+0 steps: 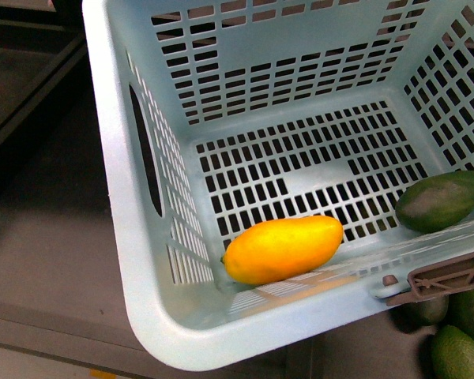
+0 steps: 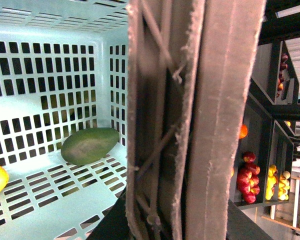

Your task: Pick mango and avocado into basket

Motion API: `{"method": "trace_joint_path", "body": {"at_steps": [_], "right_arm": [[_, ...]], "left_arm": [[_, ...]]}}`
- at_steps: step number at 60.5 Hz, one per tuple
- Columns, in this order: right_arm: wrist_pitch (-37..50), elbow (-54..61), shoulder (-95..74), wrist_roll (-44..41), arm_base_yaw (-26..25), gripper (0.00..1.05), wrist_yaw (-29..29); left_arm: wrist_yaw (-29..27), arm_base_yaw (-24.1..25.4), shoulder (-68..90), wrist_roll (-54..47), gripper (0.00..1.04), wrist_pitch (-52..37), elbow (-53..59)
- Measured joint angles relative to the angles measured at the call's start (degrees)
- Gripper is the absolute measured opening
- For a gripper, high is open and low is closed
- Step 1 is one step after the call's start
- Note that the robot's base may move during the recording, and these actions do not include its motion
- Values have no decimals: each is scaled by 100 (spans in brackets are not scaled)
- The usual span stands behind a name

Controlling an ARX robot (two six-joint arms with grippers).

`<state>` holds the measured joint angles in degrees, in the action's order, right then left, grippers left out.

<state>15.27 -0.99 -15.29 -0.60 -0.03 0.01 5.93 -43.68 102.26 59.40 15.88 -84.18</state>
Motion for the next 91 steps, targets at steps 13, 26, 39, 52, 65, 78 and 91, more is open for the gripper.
{"method": "trace_joint_path", "body": {"at_steps": [13, 26, 39, 52, 65, 78, 91], "right_arm": [[-339, 0, 343, 0, 0, 2, 0], [-1220, 0, 1038, 0, 0, 2, -9], [-1512, 0, 1478, 0, 0, 2, 0], [-1517, 0, 1493, 0, 0, 36, 2], [-1517, 0, 1495, 0, 0, 76, 0], [-1517, 0, 1495, 4, 0, 96, 0], [-1519, 0, 1495, 4, 0, 96, 2]], "left_arm": [[-7, 0, 0, -2, 16, 0, 0], [-4, 0, 0, 0, 16, 0, 0], [-7, 0, 0, -7, 16, 0, 0], [-11, 0, 0, -7, 16, 0, 0], [0, 0, 0, 0, 16, 0, 0], [-9, 0, 0, -2, 16, 0, 0], [-527, -63, 37, 142, 16, 271, -120]]}}
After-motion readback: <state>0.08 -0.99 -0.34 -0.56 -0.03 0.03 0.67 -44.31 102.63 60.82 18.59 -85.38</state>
